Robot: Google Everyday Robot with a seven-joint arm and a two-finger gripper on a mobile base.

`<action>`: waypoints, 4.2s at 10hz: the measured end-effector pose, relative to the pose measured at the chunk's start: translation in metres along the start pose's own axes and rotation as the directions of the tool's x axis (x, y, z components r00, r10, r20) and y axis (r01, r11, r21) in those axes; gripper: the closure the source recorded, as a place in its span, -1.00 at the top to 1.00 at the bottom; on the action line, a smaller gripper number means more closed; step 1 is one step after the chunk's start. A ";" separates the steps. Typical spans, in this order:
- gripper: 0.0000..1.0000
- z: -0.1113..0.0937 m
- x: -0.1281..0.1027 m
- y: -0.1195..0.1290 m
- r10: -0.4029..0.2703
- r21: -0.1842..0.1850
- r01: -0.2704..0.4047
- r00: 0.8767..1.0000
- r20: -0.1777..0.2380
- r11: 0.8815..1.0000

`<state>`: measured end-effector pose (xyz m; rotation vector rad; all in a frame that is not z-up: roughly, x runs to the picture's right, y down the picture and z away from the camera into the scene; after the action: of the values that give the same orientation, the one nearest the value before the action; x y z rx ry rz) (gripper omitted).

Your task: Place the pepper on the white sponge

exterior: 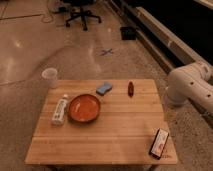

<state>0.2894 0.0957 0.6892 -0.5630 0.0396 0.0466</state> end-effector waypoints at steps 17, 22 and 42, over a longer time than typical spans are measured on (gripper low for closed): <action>0.30 0.000 0.004 -0.019 -0.001 0.001 0.001 1.000 0.002 1.000; 0.30 0.000 0.004 -0.026 -0.001 0.002 0.001 1.000 0.004 1.000; 0.30 0.015 0.004 -0.055 0.005 -0.007 -0.005 1.000 0.015 1.000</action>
<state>0.2967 0.0571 0.7309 -0.5695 0.0262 0.0562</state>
